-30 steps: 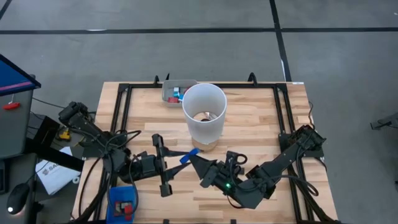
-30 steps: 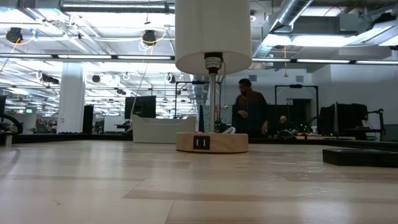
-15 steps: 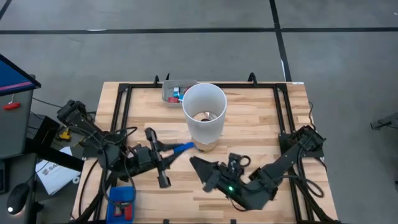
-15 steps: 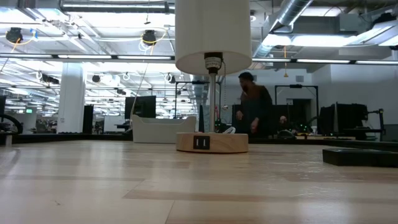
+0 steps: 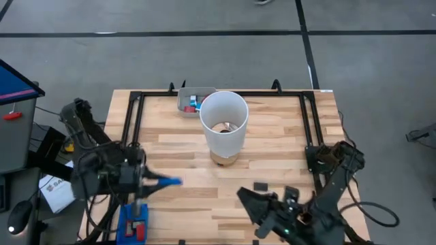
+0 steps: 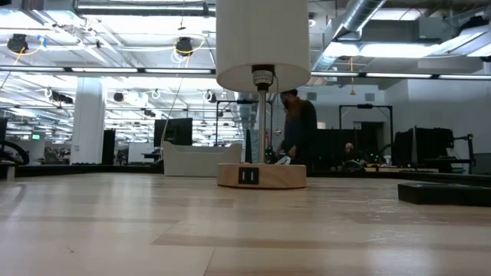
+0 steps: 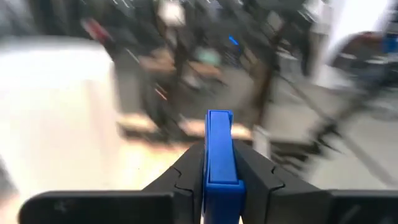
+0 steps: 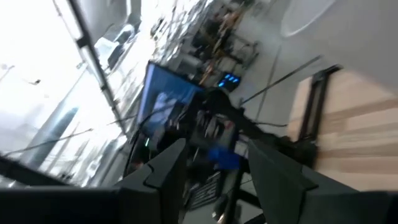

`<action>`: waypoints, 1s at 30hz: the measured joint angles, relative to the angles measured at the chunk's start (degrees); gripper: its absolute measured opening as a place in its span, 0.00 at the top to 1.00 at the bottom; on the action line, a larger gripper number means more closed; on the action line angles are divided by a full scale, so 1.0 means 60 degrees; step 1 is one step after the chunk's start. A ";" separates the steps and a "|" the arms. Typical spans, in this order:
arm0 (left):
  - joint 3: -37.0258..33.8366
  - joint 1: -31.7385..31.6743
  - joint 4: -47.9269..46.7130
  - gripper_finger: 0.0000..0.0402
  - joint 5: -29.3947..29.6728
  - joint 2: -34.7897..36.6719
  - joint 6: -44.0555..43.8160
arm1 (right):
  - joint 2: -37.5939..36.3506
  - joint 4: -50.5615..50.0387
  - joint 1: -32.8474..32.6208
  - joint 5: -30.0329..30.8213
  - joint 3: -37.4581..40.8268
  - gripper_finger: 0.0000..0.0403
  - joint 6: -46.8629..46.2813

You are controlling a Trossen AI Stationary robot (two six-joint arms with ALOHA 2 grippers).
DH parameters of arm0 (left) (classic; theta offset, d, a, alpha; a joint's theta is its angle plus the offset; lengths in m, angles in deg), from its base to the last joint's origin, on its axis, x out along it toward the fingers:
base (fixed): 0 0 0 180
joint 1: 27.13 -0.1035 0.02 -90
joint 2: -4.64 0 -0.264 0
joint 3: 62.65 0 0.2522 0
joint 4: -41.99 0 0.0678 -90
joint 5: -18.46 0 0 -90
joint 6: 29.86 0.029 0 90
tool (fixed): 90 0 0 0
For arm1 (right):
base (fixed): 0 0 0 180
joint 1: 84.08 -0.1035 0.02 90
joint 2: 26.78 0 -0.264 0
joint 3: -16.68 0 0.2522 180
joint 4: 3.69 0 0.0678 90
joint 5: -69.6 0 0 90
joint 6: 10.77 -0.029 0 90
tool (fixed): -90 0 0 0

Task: Pick & Place Office items
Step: Put the blue digital timer into the blue bin

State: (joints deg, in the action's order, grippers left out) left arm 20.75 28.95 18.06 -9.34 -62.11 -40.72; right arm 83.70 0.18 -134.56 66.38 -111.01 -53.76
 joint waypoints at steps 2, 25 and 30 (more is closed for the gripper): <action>0.0000 0.0505 -0.1467 0.86 -0.0497 0.0084 -0.2123 | 0.0000 -0.0003 -0.0188 0.0487 0.0000 0.59 0.0006; -0.0015 0.4061 -0.8783 0.86 -0.6731 -0.3235 -1.3558 | 0.0004 0.0381 -0.0059 0.0539 0.0000 0.59 -0.0009; -0.0007 0.4021 -0.9365 0.86 -0.7372 -0.3893 -1.4033 | 0.0004 0.0377 -0.0059 0.0539 0.0000 0.59 -0.0005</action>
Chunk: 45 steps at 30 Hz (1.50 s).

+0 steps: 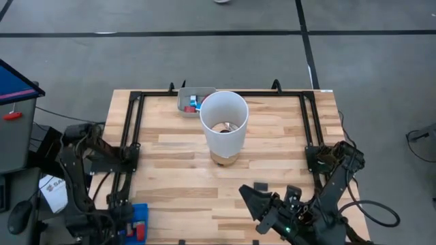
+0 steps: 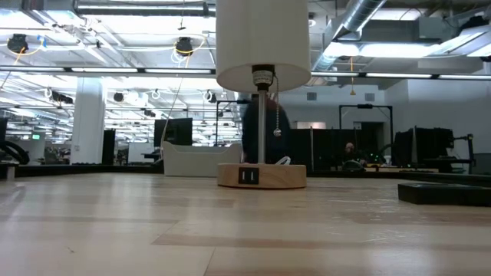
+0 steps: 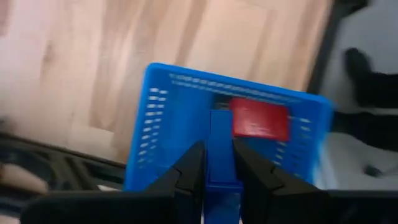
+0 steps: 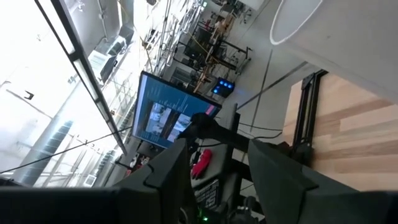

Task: Pick & Place Office items
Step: Put the blue digital timer into the blue bin, then put the black digital timer into the blue bin

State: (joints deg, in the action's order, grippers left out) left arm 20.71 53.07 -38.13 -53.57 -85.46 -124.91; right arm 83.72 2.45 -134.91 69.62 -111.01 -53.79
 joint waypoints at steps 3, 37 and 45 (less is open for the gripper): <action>0.0000 -0.0101 -0.0458 0.86 -0.0002 -0.0360 -0.0256 | 0.0000 -0.0004 -0.0007 0.0000 0.0000 0.59 0.0000; -0.1566 -0.1155 0.1129 0.56 0.2363 0.1535 0.1365 | 0.0004 -0.0015 0.0106 -0.0002 0.0000 0.59 0.0722; -0.1566 -0.2174 0.1214 0.55 0.4330 0.2837 0.3486 | 0.0004 -0.1245 0.0016 -0.0002 0.0000 0.59 0.4546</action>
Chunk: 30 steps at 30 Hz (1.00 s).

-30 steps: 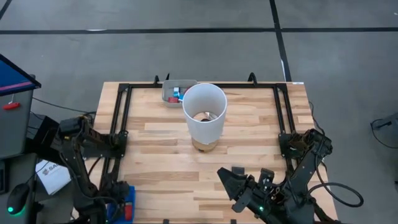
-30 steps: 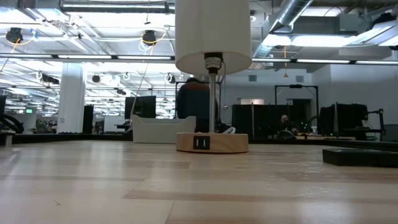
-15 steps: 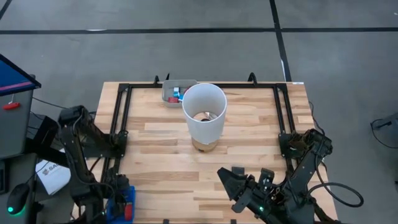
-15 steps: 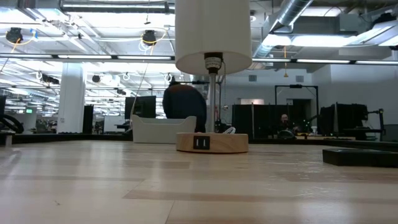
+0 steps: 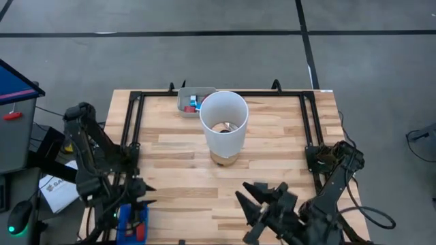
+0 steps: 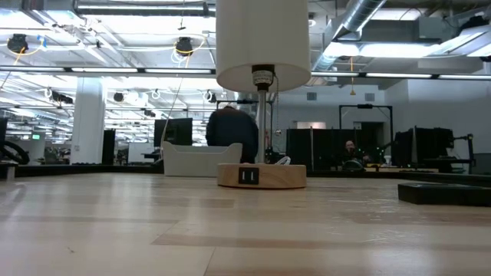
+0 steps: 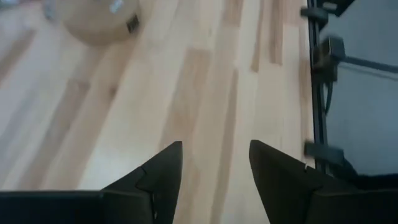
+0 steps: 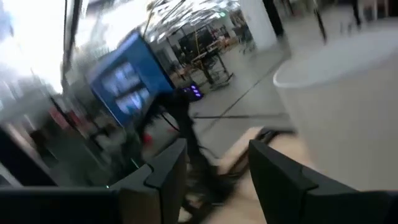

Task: Pick & Place Office items
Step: Put the black digital timer into the blue bin

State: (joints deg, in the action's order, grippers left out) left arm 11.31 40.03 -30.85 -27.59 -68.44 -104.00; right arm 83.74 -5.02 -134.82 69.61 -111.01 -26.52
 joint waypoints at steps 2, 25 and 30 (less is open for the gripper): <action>0.0000 -0.0316 0.0110 0.55 0.0111 0.0314 0.0513 | 0.0000 -0.0741 -0.0127 -0.0001 0.0000 0.59 0.1183; 0.0000 -0.1105 0.0654 0.55 0.0554 0.1351 0.1822 | -0.2746 -0.1613 -0.0393 -0.0011 0.0011 0.52 0.7838; 0.0000 -0.1238 0.0720 0.55 0.0991 0.1523 0.1800 | -0.3379 -0.1739 -0.0532 -0.0019 -0.0008 0.54 0.8066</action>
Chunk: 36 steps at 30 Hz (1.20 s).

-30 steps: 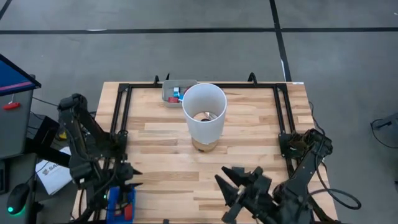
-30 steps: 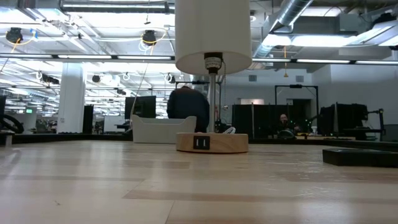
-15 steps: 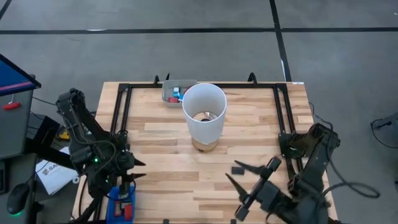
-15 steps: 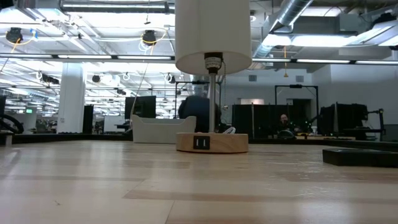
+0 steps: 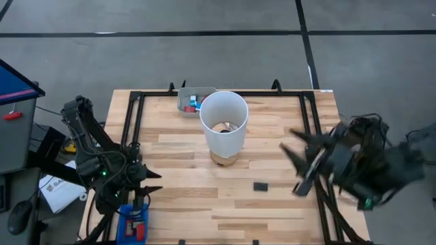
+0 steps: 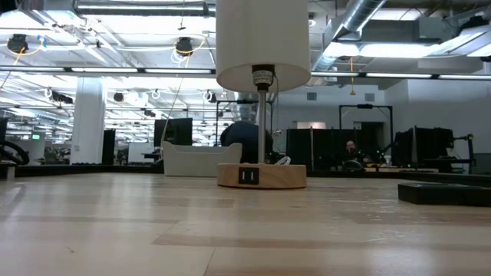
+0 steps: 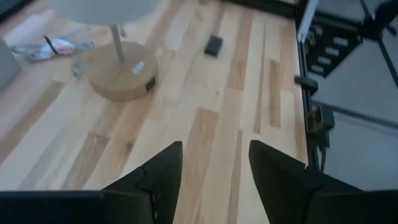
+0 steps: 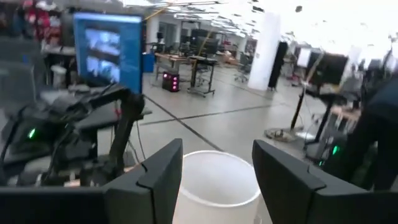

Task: Pick & Place Office items
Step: Put the black digital timer into the blue bin

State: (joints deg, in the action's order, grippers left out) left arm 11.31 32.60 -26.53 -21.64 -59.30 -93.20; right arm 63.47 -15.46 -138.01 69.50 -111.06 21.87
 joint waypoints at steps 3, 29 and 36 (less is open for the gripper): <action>0.0000 -0.0184 0.0127 0.55 0.0390 0.0190 0.0020 | -0.0488 -0.0065 0.0018 -0.0446 0.0011 0.55 -0.0416; 0.0007 -0.1025 0.1843 0.55 0.0975 0.0776 0.1091 | -0.1552 -1.4492 0.3781 -0.9256 0.0019 0.64 -1.1173; 0.0007 -0.1025 0.2385 0.55 0.1262 0.0403 0.1164 | -0.1203 -1.4431 0.3268 -0.9917 0.1610 0.65 -1.2401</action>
State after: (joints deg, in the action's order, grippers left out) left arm 11.36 26.45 -12.22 -14.07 -56.89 -86.21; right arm 56.25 -102.04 -118.40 10.00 -101.39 -52.53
